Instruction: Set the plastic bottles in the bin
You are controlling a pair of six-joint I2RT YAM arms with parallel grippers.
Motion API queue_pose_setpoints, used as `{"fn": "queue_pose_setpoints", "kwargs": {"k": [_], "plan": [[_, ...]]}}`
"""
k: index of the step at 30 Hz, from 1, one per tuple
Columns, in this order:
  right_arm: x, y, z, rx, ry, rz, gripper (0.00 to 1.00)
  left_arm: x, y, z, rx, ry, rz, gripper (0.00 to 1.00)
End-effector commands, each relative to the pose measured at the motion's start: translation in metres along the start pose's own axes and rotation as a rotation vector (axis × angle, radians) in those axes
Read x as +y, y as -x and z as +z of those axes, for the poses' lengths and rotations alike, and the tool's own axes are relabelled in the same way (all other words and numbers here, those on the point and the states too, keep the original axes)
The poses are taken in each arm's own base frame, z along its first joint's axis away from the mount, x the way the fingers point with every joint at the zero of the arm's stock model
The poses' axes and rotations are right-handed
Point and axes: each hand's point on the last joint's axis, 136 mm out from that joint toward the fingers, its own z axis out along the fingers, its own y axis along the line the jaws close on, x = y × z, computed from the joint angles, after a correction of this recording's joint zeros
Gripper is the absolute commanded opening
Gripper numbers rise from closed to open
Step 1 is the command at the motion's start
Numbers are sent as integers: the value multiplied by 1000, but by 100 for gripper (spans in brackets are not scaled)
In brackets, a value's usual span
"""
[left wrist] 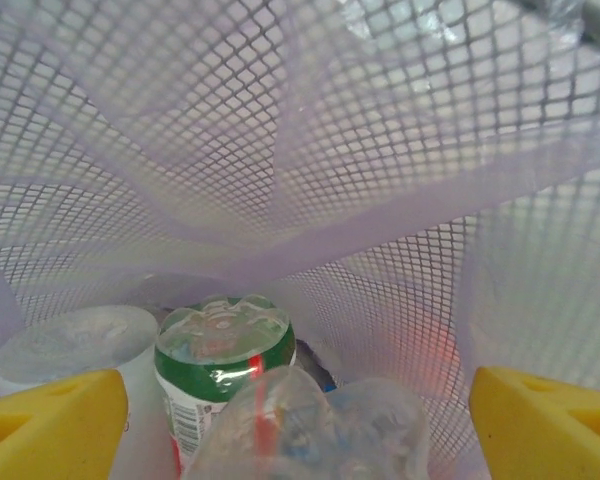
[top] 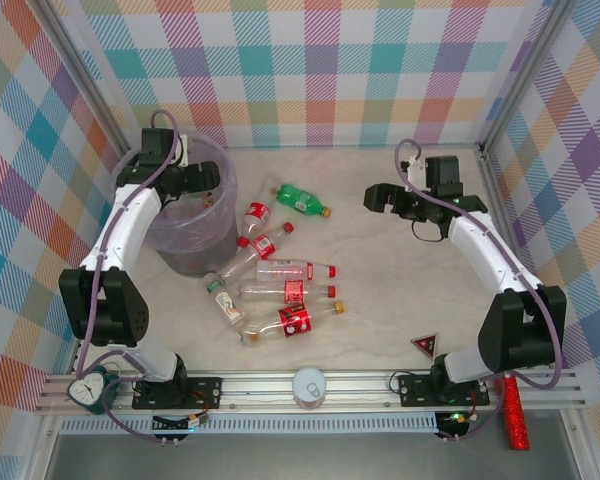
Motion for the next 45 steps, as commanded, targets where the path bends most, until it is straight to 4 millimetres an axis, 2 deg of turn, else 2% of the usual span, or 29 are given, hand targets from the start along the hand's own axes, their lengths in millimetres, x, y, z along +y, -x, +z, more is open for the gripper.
{"fn": "queue_pose_setpoints", "kwargs": {"k": [1, 5, 10, 16, 22, 28, 33, 40, 45], "plan": [[13, 5, 7, 18, 45, -73, 100, 4, 17, -28, -31, 48, 7, 91], [27, 1, 28, 87, 63, -172, 97, 12, 26, -53, -58, 111, 5, 98], [30, -16, 79, 215, 45, -294, 93, 9, 31, -84, -107, 106, -21, 100], [37, -18, 137, 306, 27, -439, 92, -18, 16, -130, -205, -10, -103, 100], [37, -21, 186, 366, 2, -503, 93, -62, -17, -157, -224, -127, -111, 99], [39, -28, 220, 405, 16, -499, 100, -101, -50, -165, -201, -216, -94, 99], [41, -42, 241, 447, 32, -487, 99, -123, -67, -158, -169, -271, -95, 99], [37, -49, 259, 469, 54, -462, 100, -142, -68, -153, -168, -353, -105, 98], [35, -53, 264, 474, 63, -457, 92, -143, -67, -155, -156, -349, -99, 98]]}}
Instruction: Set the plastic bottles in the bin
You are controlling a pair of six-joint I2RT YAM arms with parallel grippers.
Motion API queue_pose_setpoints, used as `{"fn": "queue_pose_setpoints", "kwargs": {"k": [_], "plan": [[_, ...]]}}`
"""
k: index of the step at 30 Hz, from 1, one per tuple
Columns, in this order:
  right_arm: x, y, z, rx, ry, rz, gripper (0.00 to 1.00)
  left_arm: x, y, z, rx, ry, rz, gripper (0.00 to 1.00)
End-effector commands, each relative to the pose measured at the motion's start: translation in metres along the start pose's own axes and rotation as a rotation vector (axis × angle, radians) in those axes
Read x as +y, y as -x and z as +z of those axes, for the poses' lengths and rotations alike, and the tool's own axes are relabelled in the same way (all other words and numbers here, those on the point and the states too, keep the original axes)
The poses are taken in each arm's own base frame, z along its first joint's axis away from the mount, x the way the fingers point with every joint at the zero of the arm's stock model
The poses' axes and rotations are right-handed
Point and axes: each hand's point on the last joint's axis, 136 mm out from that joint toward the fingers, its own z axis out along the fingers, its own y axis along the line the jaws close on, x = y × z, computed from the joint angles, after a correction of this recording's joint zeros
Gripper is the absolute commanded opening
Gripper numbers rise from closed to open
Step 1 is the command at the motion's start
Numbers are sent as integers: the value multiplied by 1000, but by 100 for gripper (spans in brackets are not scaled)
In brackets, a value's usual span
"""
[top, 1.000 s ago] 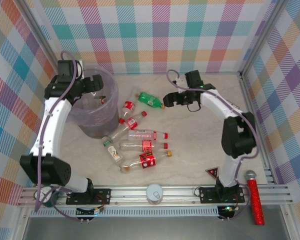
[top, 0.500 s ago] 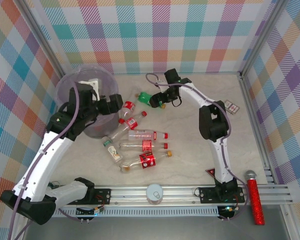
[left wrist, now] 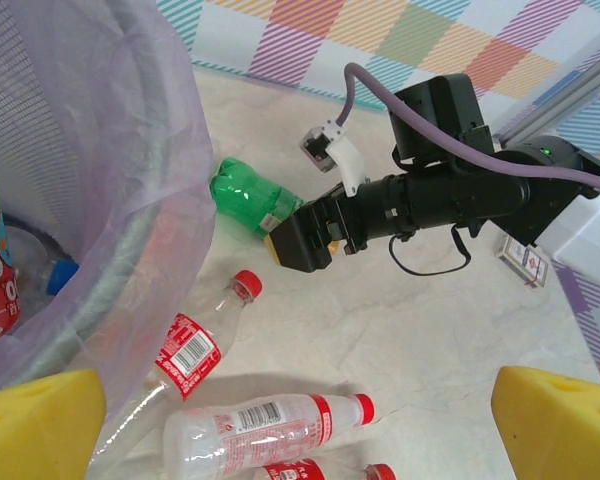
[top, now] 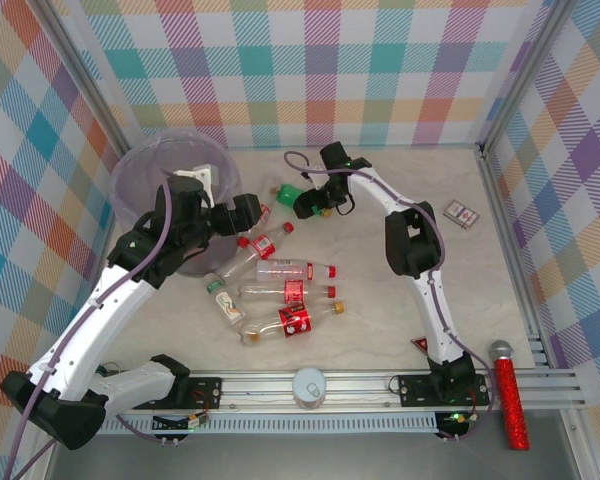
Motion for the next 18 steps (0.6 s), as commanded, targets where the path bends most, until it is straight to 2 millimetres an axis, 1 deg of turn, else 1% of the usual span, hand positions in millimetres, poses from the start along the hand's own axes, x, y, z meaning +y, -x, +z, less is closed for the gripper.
{"fn": "queue_pose_setpoints", "kwargs": {"k": [1, 5, 9, 13, 18], "plan": [[5, -9, 13, 29, 32, 9, 89, -10, 3, -3, -6, -33, -11, 98], [4, -11, 12, 28, 23, 2, 77, -8, 4, -8, -20, -25, -16, 98], [3, -7, 4, 6, 10, -6, 69, -9, 12, -14, -34, -19, -6, 98], [6, 0, -12, -31, 3, -16, 62, -10, 26, -24, -61, 10, 29, 98], [11, 7, -37, -84, 0, -37, 55, -9, 49, -39, -115, 59, 76, 98]]}}
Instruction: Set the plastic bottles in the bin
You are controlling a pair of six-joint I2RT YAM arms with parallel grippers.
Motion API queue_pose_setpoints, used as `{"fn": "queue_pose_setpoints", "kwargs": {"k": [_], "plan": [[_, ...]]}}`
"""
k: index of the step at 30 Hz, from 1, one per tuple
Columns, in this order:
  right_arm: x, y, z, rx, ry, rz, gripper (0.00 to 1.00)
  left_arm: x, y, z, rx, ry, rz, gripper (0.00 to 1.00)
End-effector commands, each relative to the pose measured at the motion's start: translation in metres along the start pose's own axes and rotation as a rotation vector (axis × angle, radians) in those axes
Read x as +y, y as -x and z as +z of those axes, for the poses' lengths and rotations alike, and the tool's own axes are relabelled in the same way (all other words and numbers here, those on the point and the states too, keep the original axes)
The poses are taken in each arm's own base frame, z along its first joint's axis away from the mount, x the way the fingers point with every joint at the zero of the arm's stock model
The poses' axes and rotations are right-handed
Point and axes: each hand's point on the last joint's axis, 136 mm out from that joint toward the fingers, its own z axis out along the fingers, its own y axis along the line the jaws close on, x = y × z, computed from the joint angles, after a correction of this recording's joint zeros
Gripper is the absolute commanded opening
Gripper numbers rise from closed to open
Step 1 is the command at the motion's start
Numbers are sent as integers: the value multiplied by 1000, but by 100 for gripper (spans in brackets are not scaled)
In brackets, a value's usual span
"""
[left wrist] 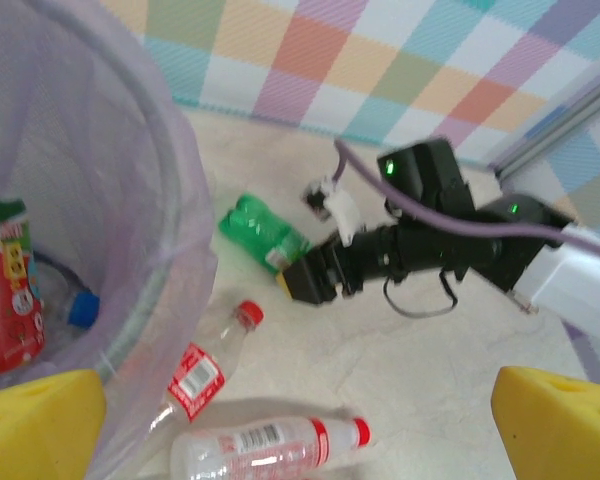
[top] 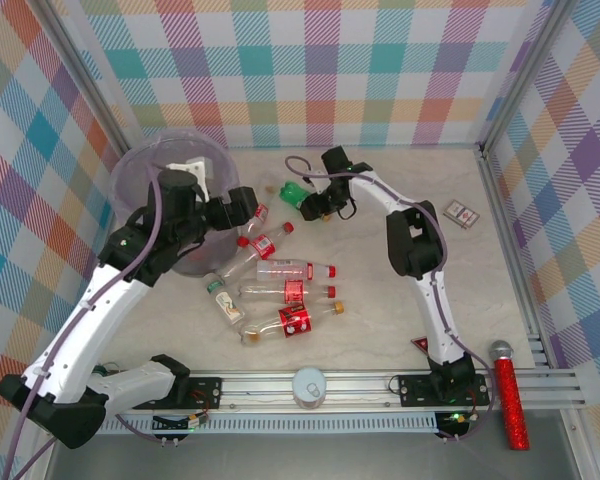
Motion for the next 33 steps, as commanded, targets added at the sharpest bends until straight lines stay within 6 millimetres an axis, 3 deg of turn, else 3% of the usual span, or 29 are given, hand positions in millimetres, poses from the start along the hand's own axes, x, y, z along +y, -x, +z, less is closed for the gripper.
{"fn": "queue_pose_setpoints", "kwargs": {"k": [1, 7, 13, 18, 24, 33], "plan": [[12, 25, -41, -101, 7, -40, 54, 2, 14, -10, -29, 50, 62, 98], [16, 25, -83, -178, 20, -8, 51, -22, 28, -6, -56, -52, 23, 98], [35, 27, -148, -336, 109, 154, 51, -61, 34, 29, -36, -150, -21, 97], [65, 20, -198, -511, 215, 215, 51, -107, 42, 63, -29, -316, -102, 97], [85, 12, -230, -644, 288, 221, 51, -128, 30, 104, -11, -394, -187, 96], [103, 14, -237, -686, 345, 145, 52, -145, 1, 148, 55, -420, -233, 99]]}}
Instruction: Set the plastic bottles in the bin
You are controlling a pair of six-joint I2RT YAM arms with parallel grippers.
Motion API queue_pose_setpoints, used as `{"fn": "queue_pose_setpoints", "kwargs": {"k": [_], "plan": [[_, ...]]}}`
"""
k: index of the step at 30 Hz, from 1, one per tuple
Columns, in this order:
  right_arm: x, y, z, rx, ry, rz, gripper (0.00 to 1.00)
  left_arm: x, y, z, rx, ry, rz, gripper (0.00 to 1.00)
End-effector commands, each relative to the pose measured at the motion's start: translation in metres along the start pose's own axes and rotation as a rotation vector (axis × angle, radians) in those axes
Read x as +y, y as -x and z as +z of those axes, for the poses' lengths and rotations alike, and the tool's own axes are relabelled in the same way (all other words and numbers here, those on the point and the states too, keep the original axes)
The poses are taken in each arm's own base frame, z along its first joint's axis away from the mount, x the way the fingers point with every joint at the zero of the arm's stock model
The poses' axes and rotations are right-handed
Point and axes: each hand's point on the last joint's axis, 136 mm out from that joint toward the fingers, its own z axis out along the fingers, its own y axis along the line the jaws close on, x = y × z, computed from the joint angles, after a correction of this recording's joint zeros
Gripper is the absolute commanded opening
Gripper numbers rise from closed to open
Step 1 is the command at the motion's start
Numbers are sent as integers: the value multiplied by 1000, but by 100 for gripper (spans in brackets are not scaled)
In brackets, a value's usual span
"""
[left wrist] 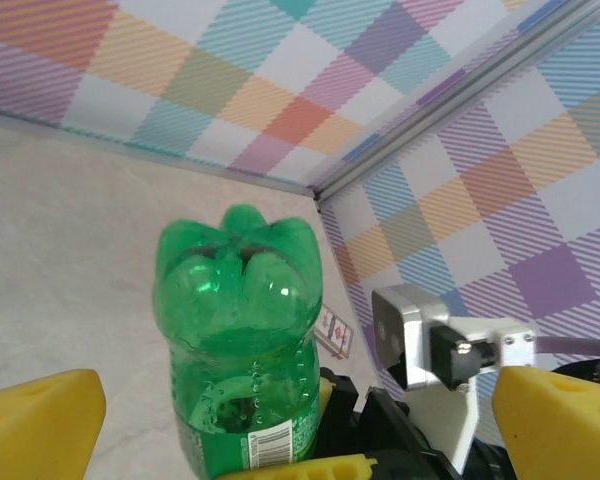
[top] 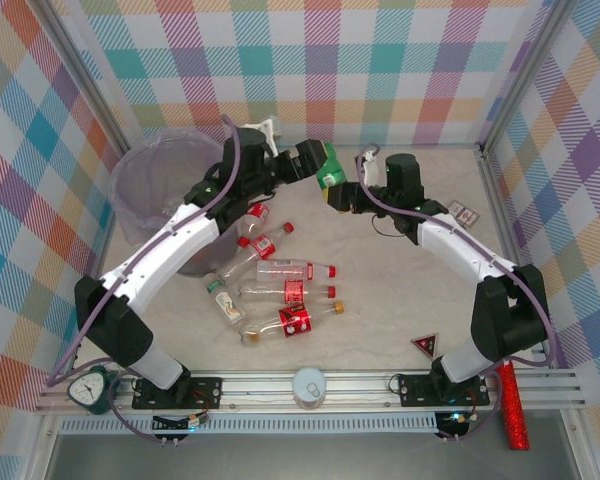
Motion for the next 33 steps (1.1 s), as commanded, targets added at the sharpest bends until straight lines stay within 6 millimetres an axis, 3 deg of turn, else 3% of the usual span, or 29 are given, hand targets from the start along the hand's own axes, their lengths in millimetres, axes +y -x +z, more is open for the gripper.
{"fn": "queue_pose_setpoints", "kwargs": {"k": [1, 9, 21, 23, 26, 28, 33], "plan": [[22, 14, -4, -55, 83, -50, 52, -15, -2, 11, -8, -59, -22, 99], [32, 16, -2, -75, 126, -64, 52, -14, -17, 33, 17, -71, -50, 96], [35, 15, 1, -76, 139, -77, 52, -8, -23, 45, 26, -64, -68, 70], [37, 14, 1, -72, 146, -82, 52, -6, -25, 48, 33, -59, -70, 73], [39, 14, 1, -67, 148, -88, 52, -5, -27, 52, 41, -58, -70, 86], [41, 14, 2, -65, 152, -90, 53, -5, -26, 54, 42, -58, -70, 87], [36, 12, 2, -60, 128, -93, 53, -6, -25, 53, 39, -57, -64, 69]]}}
